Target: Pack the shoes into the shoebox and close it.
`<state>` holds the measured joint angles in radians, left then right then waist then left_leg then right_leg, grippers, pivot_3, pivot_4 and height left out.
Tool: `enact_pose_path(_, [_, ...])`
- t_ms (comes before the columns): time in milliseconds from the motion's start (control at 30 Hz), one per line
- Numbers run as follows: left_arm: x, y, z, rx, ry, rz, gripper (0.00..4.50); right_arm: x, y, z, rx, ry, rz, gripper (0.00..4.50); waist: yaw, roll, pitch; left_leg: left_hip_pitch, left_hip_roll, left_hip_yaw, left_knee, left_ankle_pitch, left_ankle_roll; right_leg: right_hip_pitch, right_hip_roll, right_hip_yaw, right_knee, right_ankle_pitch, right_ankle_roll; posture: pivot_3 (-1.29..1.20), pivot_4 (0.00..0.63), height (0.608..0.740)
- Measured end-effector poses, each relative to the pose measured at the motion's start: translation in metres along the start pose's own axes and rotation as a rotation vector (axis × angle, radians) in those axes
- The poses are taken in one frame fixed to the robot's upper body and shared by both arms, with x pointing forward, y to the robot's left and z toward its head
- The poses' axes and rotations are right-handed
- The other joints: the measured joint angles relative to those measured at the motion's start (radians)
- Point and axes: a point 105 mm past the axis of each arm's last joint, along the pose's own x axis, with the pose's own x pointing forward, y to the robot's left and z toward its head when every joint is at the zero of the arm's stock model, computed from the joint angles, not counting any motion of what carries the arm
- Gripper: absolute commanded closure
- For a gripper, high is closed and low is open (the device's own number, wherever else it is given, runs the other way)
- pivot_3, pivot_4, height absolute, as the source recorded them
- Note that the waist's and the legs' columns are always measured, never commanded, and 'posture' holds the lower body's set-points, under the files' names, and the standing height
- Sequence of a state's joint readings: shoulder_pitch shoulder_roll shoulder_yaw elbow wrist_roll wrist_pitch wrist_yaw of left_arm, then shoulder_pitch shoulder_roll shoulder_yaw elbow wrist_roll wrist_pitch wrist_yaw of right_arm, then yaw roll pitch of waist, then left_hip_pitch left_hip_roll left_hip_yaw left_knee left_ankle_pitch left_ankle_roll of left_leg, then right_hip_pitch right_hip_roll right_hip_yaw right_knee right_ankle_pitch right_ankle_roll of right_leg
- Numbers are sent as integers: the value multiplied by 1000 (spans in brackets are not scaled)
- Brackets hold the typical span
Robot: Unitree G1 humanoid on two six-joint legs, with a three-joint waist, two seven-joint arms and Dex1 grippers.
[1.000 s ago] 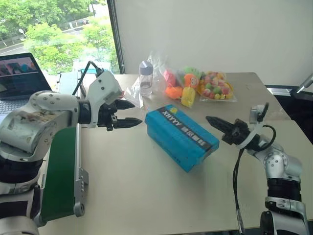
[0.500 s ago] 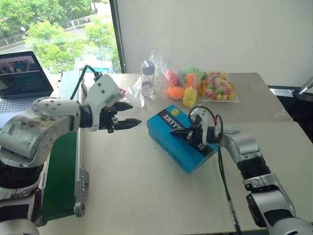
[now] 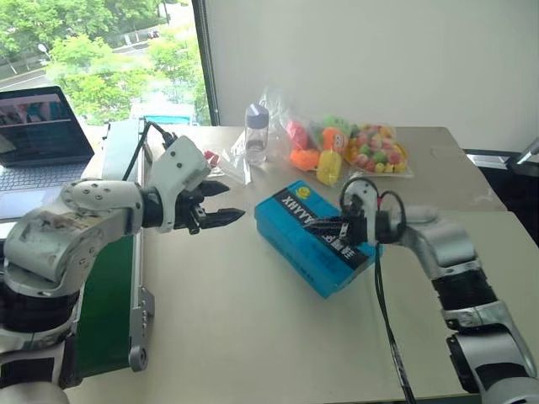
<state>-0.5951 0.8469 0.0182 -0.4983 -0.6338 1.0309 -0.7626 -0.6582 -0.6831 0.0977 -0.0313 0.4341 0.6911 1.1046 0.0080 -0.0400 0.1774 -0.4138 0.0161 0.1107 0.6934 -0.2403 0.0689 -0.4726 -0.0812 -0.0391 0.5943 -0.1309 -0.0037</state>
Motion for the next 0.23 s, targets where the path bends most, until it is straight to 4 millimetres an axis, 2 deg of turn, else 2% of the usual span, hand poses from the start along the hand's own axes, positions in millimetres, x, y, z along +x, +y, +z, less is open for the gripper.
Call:
enact_pose_path(67, [1, -2, -3, 6, -5, -11, 1384, -13, 0, 20, -69, -21, -22, 2696, 0, 0, 0, 0, 1, 0, 0, -1, -1, 0, 2, 0, -1, 0, -1, 0, 150, 740])
enact_pose_path(233, [6, -12, -8, -2, -32, -63, 1384, -24, 9, 33, -126, 1, -11, 2696, 4, 0, 0, 0, 1, 0, 1, -1, -1, 0, 2, 0, 0, -4, -5, 0, 150, 740])
